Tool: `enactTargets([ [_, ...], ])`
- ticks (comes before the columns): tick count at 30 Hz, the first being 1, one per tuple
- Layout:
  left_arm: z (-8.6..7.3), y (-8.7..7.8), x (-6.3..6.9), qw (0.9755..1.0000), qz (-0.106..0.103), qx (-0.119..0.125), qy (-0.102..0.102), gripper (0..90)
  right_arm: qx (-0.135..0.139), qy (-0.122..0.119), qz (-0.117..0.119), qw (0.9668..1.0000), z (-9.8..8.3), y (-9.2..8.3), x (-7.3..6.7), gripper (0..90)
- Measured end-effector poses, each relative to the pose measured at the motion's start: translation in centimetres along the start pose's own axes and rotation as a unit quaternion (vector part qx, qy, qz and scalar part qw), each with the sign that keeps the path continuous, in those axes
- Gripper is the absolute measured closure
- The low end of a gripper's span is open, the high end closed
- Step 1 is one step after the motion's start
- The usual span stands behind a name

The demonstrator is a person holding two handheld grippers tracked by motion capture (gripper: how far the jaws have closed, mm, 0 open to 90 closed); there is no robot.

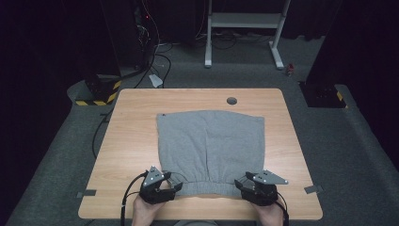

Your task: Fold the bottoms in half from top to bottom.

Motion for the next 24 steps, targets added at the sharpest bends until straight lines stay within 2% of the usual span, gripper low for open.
enactTargets([
  [1, 0.3, 0.0, -0.5, 0.9999, 0.0, -0.005, -0.009, 32.3, 0.001, -0.002, 0.013, 0.9999, 0.4, 0.4, -0.5, 41.5],
  [2, 0.3, 0.0, -0.5, 0.9999, 0.0, -0.005, -0.009, 31.4, 0.001, -0.002, 0.013, 0.9999, 0.4, 0.4, -0.5, 41.5],
  [3, 0.5, 0.1, -1.0, 0.9998, 0.003, -0.013, -0.015, 30.8, 0.002, -0.008, 0.021, 0.9997, 0.7, 0.8, -1.0, 41.4],
  [4, 0.5, 0.1, -1.0, 0.9998, 0.003, -0.013, -0.015, 30.9, 0.002, -0.008, 0.021, 0.9997, 0.7, 0.8, -1.0, 41.4],
  [5, 0.6, 0.2, -1.3, 0.9997, 0.005, -0.015, -0.019, 31.0, -0.001, -0.008, 0.034, 0.9994, 1.0, 1.2, -1.5, 41.5],
  [7, 0.8, 0.5, -2.0, 0.9995, 0.007, -0.017, -0.024, 31.0, -0.002, -0.008, 0.04, 0.9992, 1.1, 1.4, -1.7, 41.5],
  [9, 1.2, 0.8, -2.9, 0.9992, 0.013, -0.021, -0.03, 31.0, -0.004, -0.017, 0.056, 0.9983, 1.6, 2.2, -2.4, 41.4],
  [12, 1.5, 1.0, -3.4, 0.9991, 0.022, -0.027, -0.025, 30.8, -0.004, -0.019, 0.066, 0.9976, 2.0, 2.7, -3.0, 41.4],
  [13, 1.8, 1.1, -3.9, 0.9987, 0.035, -0.03, -0.019, 31.1, -0.006, -0.024, 0.075, 0.9968, 2.3, 3.2, -3.6, 41.2],
  [16, 2.1, 1.2, -4.4, 0.9983, 0.043, -0.032, -0.02, 31.9, -0.009, -0.031, 0.085, 0.9958, 2.5, 3.8, -4.4, 41.1],
  [17, 2.4, 1.3, -4.9, 0.9979, 0.052, -0.032, -0.02, 34.7, -0.009, -0.043, 0.099, 0.9942, 2.8, 4.3, -5.3, 43.3],
  [18, 2.4, 1.3, -4.9, 0.9979, 0.052, -0.032, -0.02, 34.3, -0.009, -0.043, 0.099, 0.9942, 2.8, 4.3, -5.3, 43.3],
  [19, 2.9, 1.2, -5.5, 0.9977, 0.056, -0.032, -0.02, 34.4, -0.008, -0.05, 0.11, 0.9927, 3.0, 4.8, -6.2, 43.5],
  [20, 2.9, 1.2, -5.5, 0.9977, 0.056, -0.032, -0.02, 34.3, -0.006, -0.055, 0.115, 0.9919, 3.0, 5.0, -6.6, 43.5],
  [22, 3.3, 1.2, -6.0, 0.9972, 0.063, -0.037, -0.019, 34.2, -0.005, -0.059, 0.12, 0.991, 3.1, 5.3, -7.1, 43.4],
  [23, 3.8, 1.1, -6.5, 0.9967, 0.071, -0.037, -0.013, 33.7, -0.012, -0.063, 0.129, 0.9896, 3.3, 5.9, -7.8, 43.2],
  [24, 3.8, 1.1, -6.5, 0.9967, 0.071, -0.037, -0.013, 33.7, -0.012, -0.063, 0.129, 0.9896, 3.3, 5.9, -7.8, 43.2],
])
Point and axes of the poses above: each handheld gripper's, and its own axes: y roughly forward along the jaws, z roughly out of its top, x roughly to its right, the point moved 4 cm from there along y, roughly forward along the jaws
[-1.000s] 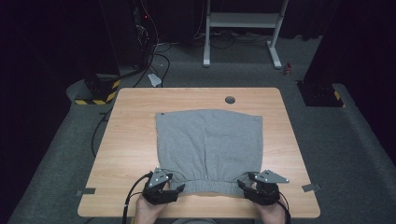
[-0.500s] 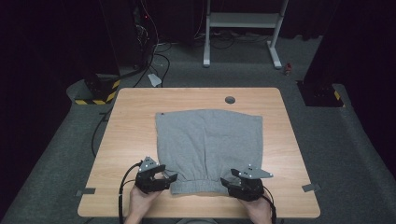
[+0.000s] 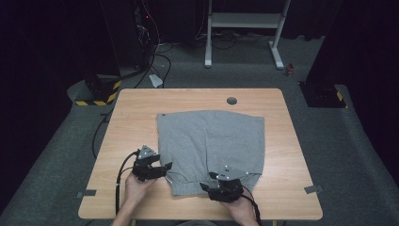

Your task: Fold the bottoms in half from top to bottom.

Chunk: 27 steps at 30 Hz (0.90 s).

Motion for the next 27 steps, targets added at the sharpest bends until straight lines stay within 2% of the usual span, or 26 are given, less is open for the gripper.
enactTargets([
  [3, 0.8, 0.3, -1.2, 0.9999, 0.005, 0.001, -0.016, 31.7, -0.012, -0.015, 0.01, 0.9998, 0.6, 1.1, -0.9, 43.2],
  [4, 0.8, 0.3, -1.2, 0.9999, 0.005, 0.001, -0.016, 31.6, -0.012, -0.015, 0.01, 0.9998, 0.6, 1.1, -0.9, 43.2],
  [6, 1.2, 0.5, -1.8, 0.9995, 0.003, -0.008, -0.03, 30.2, -0.016, -0.022, 0.012, 0.9995, 0.9, 1.6, -1.2, 43.1],
  [9, 2.3, 1.1, -3.0, 0.9993, 0.012, -0.016, -0.031, 29.5, -0.02, -0.031, 0.016, 0.9992, 1.6, 2.4, -1.8, 43.2],
  [14, 3.5, 1.9, -4.1, 0.9989, 0.029, -0.02, -0.031, 29.9, -0.027, -0.045, 0.024, 0.9984, 2.3, 3.4, -2.8, 43.9],
  [16, 4.0, 2.5, -4.7, 0.9985, 0.032, -0.025, -0.035, 30.1, -0.031, -0.052, 0.028, 0.9978, 2.5, 3.8, -3.3, 44.5],
  [17, 4.4, 3.0, -5.3, 0.9983, 0.028, -0.025, -0.045, 30.7, -0.033, -0.055, 0.032, 0.9974, 2.6, 4.1, -3.5, 45.4],
  [22, 5.0, 3.9, -6.3, 0.9977, 0.031, -0.026, -0.055, 32.5, -0.041, -0.076, 0.048, 0.9951, 2.8, 5.2, -4.8, 47.9],
  [23, 5.1, 4.1, -6.5, 0.9974, 0.035, -0.019, -0.061, 34.5, -0.046, -0.082, 0.054, 0.9941, 2.9, 5.8, -5.5, 47.9],
  [24, 5.2, 4.2, -6.9, 0.9969, 0.04, -0.016, -0.066, 34.5, -0.046, -0.082, 0.054, 0.9941, 2.9, 5.8, -5.5, 47.9],
  [25, 5.0, 4.6, -7.9, 0.9947, 0.056, -0.015, -0.085, 35.3, -0.051, -0.088, 0.057, 0.9932, 2.9, 6.4, -6.0, 47.9],
  [27, 4.8, 4.9, -8.7, 0.9926, 0.074, -0.021, -0.095, 36.0, -0.055, -0.1, 0.053, 0.9921, 2.9, 7.0, -6.3, 48.0],
])
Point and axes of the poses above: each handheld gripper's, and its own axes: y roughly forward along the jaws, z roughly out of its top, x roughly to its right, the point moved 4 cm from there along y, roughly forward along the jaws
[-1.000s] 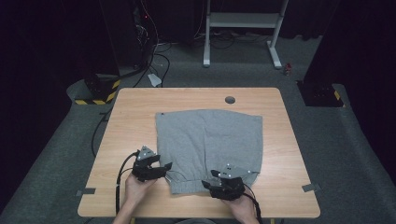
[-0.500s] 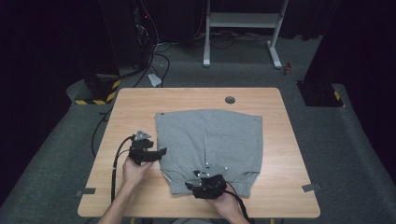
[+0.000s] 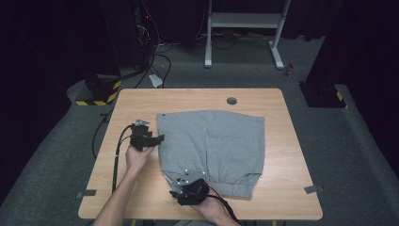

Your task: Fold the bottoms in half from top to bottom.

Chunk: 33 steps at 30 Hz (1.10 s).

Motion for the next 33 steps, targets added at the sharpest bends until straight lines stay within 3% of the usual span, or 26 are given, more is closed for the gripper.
enactTargets([
  [3, 0.0, 0.4, -0.5, 1.0, 0.003, 0.0, -0.009, 36.9, -0.009, 0.006, 0.003, 0.9999, 0.0, 0.4, -0.3, 48.4],
  [7, 0.2, 0.7, -0.9, 0.9997, 0.008, 0.013, -0.018, 38.2, -0.017, -0.006, -0.004, 0.9998, -0.2, 0.9, -0.6, 48.3],
  [8, 0.4, 1.2, -1.2, 0.9999, 0.01, -0.004, -0.014, 38.5, -0.02, -0.015, -0.01, 0.9996, -0.2, 1.1, -0.7, 48.3],
  [10, 1.0, 1.6, -0.9, 0.9999, 0.011, -0.012, -0.003, 37.3, -0.022, -0.014, -0.013, 0.9996, -0.3, 1.2, -0.8, 48.3],
  [12, 1.4, 1.8, -0.9, 0.9999, 0.013, -0.01, 0.002, 37.4, -0.026, -0.016, -0.016, 0.9994, -0.3, 1.1, -0.9, 48.3],
  [14, 2.0, 2.1, -0.9, 0.9998, 0.013, 0.005, -0.011, 38.1, -0.03, -0.021, -0.022, 0.9991, -0.4, 1.2, -1.0, 48.3],
  [15, 2.5, 2.8, -1.1, 0.9997, 0.017, -0.012, -0.015, 38.1, -0.03, -0.032, -0.027, 0.9987, -0.5, 1.3, -1.1, 48.4],
  [18, 2.8, 3.5, -1.1, 0.9995, 0.019, -0.017, -0.019, 38.7, -0.033, -0.038, -0.032, 0.9982, -0.6, 1.3, -1.3, 49.4],
  [20, 2.9, 4.1, -1.1, 0.9992, 0.014, -0.024, -0.029, 42.3, -0.037, -0.061, -0.044, 0.9965, -0.7, 1.3, -1.5, 51.3],
  [26, 3.4, 5.3, -1.4, 0.9984, 0.028, -0.034, -0.036, 46.2, -0.029, -0.055, -0.039, 0.9973, -1.1, 1.1, -1.4, 54.1],
  [28, 3.6, 5.4, -1.4, 0.9981, 0.04, -0.041, -0.022, 47.9, -0.029, -0.055, -0.042, 0.9972, -1.2, 1.0, -1.5, 54.6],
  [31, 3.7, 5.7, -1.2, 0.9983, 0.042, -0.039, -0.009, 59.4, -0.039, -0.056, -0.045, 0.9966, -1.1, 0.8, -1.6, 56.2],
  [32, 3.7, 5.8, -0.8, 0.9979, 0.051, -0.039, 0.009, 62.1, -0.042, -0.058, -0.043, 0.9965, -1.0, 0.8, -1.6, 57.3],
  [33, 3.7, 5.8, -0.8, 0.9979, 0.051, -0.039, 0.009, 64.9, -0.042, -0.058, -0.043, 0.9965, -1.0, 0.8, -1.6, 57.3],
])
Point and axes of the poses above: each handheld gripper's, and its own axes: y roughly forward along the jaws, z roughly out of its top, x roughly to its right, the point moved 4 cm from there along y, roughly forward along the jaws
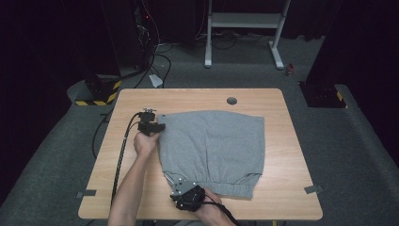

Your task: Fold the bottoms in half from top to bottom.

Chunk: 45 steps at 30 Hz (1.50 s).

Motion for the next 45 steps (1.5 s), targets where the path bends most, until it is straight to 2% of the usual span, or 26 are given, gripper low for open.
enactTargets([
  [2, 0.0, -0.1, 0.1, 1.0, 0.005, -0.007, 0.005, 70.1, -0.008, -0.005, -0.002, 1.0, 0.1, -0.1, 0.0, 59.3],
  [4, 0.0, -0.2, -0.1, 0.9999, 0.005, -0.011, -0.001, 76.3, -0.01, -0.008, -0.004, 0.9999, 0.1, -0.2, -0.1, 62.8],
  [5, 0.0, -0.1, -0.3, 0.9999, 0.005, -0.011, -0.004, 76.3, -0.011, -0.009, -0.006, 0.9999, 0.0, -0.2, -0.1, 64.0],
  [7, 0.1, 0.0, -0.5, 0.9994, -0.017, -0.015, -0.025, 83.8, -0.007, -0.006, -0.01, 0.9999, -0.1, -0.3, -0.2, 66.9],
  [8, 0.2, 0.0, -0.4, 0.9991, -0.023, -0.018, -0.031, 83.8, -0.007, -0.006, -0.01, 0.9999, -0.1, -0.3, -0.2, 66.9],
  [10, 0.5, 0.2, -0.3, 0.9991, -0.022, -0.025, -0.025, 85.2, -0.008, -0.003, -0.01, 0.9999, -0.2, -0.4, -0.3, 70.1],
  [11, 0.8, 0.3, -0.1, 0.999, -0.023, -0.03, -0.023, 85.5, -0.007, -0.001, -0.011, 0.9999, -0.2, -0.5, -0.3, 74.8],
  [12, 0.8, 0.3, -0.1, 0.999, -0.023, -0.03, -0.023, 85.7, -0.007, -0.001, -0.011, 0.9999, -0.2, -0.5, -0.3, 74.8],
  [13, 0.9, 0.5, -0.1, 0.9987, -0.028, -0.027, -0.033, 86.0, -0.006, -0.001, -0.013, 0.9999, -0.3, -0.6, -0.3, 79.1],
  [15, 0.9, 0.5, -0.2, 0.9987, -0.031, -0.025, -0.032, 86.3, -0.003, 0.003, -0.011, 0.9999, -0.3, -0.7, -0.2, 83.2],
  [20, 0.9, 0.1, -0.5, 0.9985, -0.033, -0.025, -0.034, 86.5, -0.003, 0.002, -0.011, 0.9999, -0.3, -0.7, -0.1, 85.2],
  [22, 1.2, -0.3, -0.7, 0.9982, -0.042, -0.016, -0.041, 86.6, 0.0, 0.0, -0.014, 0.9999, -0.3, -0.9, -0.2, 85.6],
  [23, 1.4, -0.7, -0.8, 0.9974, -0.053, -0.005, -0.049, 86.6, 0.006, 0.011, -0.01, 0.9999, -0.4, -1.1, -0.1, 85.7],
  [30, 2.1, -1.8, -0.8, 0.9952, -0.074, 0.021, -0.06, 86.7, 0.02, 0.016, -0.004, 0.9997, -0.4, -1.9, 0.2, 86.0],
  [32, 2.3, -2.2, -1.0, 0.9943, -0.08, 0.03, -0.063, 86.7, 0.027, 0.022, -0.002, 0.9994, -0.2, -2.5, 0.3, 86.0],
  [33, 2.5, -2.4, -1.0, 0.993, -0.087, 0.034, -0.073, 86.7, 0.027, 0.022, -0.002, 0.9994, -0.2, -2.5, 0.3, 86.0],
  [36, 2.7, -2.8, -1.5, 0.9923, -0.089, 0.042, -0.075, 86.8, 0.029, 0.018, -0.005, 0.9994, 0.1, -3.1, 0.5, 86.1],
  [37, 2.8, -3.0, -1.7, 0.991, -0.093, 0.047, -0.084, 86.9, 0.033, 0.017, -0.006, 0.9993, 0.4, -3.4, 0.6, 86.1],
  [41, 3.1, -3.5, -1.8, 0.9894, -0.098, 0.061, -0.089, 86.9, 0.039, 0.021, -0.008, 0.999, 0.7, -3.8, 0.8, 86.2],
  [45, 3.2, -3.9, -2.2, 0.989, -0.097, 0.068, -0.089, 87.0, 0.038, 0.017, -0.007, 0.9991, 0.9, -3.9, 0.9, 86.2],
])
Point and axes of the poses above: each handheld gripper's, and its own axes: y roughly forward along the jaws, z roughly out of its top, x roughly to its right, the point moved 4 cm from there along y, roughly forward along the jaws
